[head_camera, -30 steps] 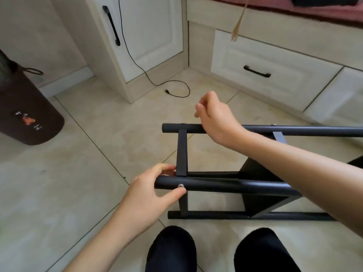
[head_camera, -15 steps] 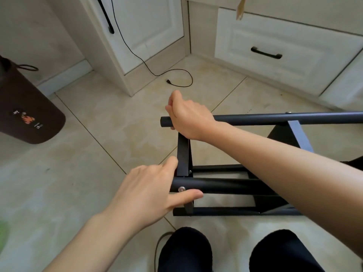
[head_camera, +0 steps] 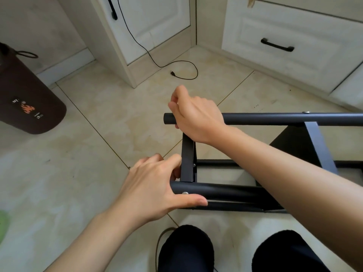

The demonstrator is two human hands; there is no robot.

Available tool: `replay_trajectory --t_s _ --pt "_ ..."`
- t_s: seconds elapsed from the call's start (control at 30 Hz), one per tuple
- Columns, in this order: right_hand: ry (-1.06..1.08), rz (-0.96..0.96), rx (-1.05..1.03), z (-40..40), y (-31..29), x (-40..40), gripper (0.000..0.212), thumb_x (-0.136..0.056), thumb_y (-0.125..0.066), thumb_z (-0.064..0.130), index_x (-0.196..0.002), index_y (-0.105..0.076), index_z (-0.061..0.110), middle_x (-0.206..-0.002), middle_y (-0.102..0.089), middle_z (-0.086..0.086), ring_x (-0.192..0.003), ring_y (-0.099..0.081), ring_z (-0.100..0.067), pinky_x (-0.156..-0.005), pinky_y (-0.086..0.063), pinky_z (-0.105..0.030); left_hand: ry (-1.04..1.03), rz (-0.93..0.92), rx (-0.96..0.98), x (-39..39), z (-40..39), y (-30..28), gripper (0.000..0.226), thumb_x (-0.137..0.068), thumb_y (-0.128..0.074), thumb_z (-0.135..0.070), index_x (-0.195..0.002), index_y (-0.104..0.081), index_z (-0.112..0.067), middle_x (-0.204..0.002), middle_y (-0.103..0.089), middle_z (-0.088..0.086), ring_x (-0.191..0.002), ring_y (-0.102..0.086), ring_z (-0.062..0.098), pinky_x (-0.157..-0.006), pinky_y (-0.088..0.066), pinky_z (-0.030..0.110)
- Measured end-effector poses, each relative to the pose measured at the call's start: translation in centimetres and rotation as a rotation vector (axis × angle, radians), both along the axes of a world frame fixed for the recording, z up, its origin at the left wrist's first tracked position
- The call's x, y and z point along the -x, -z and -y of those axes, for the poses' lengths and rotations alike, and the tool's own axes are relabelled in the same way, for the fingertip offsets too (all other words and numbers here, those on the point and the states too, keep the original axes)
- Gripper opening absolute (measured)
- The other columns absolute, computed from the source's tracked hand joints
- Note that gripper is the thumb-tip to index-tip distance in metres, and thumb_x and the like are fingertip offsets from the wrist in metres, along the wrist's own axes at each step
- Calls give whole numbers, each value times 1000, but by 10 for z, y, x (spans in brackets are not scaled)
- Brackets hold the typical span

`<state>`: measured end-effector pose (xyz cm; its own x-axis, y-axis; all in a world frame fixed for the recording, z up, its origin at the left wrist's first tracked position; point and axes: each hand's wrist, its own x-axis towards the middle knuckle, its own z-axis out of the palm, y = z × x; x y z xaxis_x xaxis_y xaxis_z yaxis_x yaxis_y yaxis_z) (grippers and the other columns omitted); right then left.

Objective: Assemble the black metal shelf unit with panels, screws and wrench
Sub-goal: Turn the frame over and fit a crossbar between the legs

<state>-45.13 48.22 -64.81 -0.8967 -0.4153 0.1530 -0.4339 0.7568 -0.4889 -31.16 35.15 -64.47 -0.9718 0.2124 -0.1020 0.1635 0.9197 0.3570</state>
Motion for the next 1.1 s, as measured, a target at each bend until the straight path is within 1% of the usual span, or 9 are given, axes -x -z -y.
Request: replay_trajectory --t_s 0.13,0.27,0.4,0.5,0.6,0.7,0.87,0.93,1.1 --pt "-7 -10 -7 0 -1 -2 21 -103 -28 37 -108 -37 19 -77 -71 -3 -76 -61 -35 -73 -47 -43 4 -11 -13 -2 -1 1 81 -44 -35 -105 -79 -44 -32 -76 -45 -15 -77 -42 0 -63 -28 16" --pt "-11 -29 -15 1 1 -5 21 -104 -28 38 -108 -37 19 -78 -71 -2 -73 -60 -35 -71 -47 -42 23 -119 -51 -6 -2 1 78 -52 -41 -101 -75 -47 -27 -71 -41 -17 -72 -41 4 -65 -26 13" --pt "-9 -33 -9 0 1 -5 21 -103 -28 38 -107 -37 19 -79 -71 -1 -73 -60 -36 -71 -47 -42 53 -136 -101 -3 -2 -1 78 -54 -50 -96 -82 -39 -24 -81 -39 -14 -75 -36 10 -62 -28 15" --pt "-19 -74 -12 1 1 -6 22 -103 -28 37 -108 -38 18 -76 -70 -1 -69 -59 -36 -67 -47 -41 58 -58 -173 -3 1 -1 74 -50 -58 -93 -88 -35 -34 -85 -40 -16 -80 -40 7 -62 -31 15" --pt "-33 -99 -11 0 2 -8 22 -103 -29 36 -108 -38 17 -74 -70 -2 -69 -58 -37 -64 -45 -40 50 90 -210 -2 6 -2 74 -42 -62 -91 -91 -30 -46 -92 -41 -24 -87 -43 -3 -67 -33 13" --pt "-51 -109 -4 1 3 -10 21 -104 -30 36 -108 -38 17 -73 -69 -1 -68 -57 -36 -61 -41 -38 66 173 -251 -4 10 -2 68 -48 -65 -87 -93 -31 -48 -100 -40 -28 -92 -44 -1 -68 -34 13" --pt "-64 -64 11 5 2 -15 21 -104 -29 37 -107 -38 18 -74 -70 -2 -72 -59 -36 -66 -45 -41 113 195 -262 -9 15 -5 63 -55 -64 -84 -92 -31 -45 -96 -43 -24 -81 -41 6 -68 -36 14" --pt "-63 -42 10 5 0 -14 20 -104 -30 37 -107 -38 19 -75 -70 -1 -73 -58 -36 -66 -45 -41 113 181 -257 -8 16 -5 63 -54 -64 -84 -92 -32 -46 -97 -44 -21 -84 -42 9 -68 -35 15" --pt "-52 -35 6 1 -1 -15 19 -103 -29 38 -105 -38 21 -75 -70 -2 -72 -57 -36 -64 -42 -40 138 70 -248 -9 15 1 62 -55 -65 -84 -92 -33 -45 -100 -41 -25 -94 -43 3 -73 -33 10"
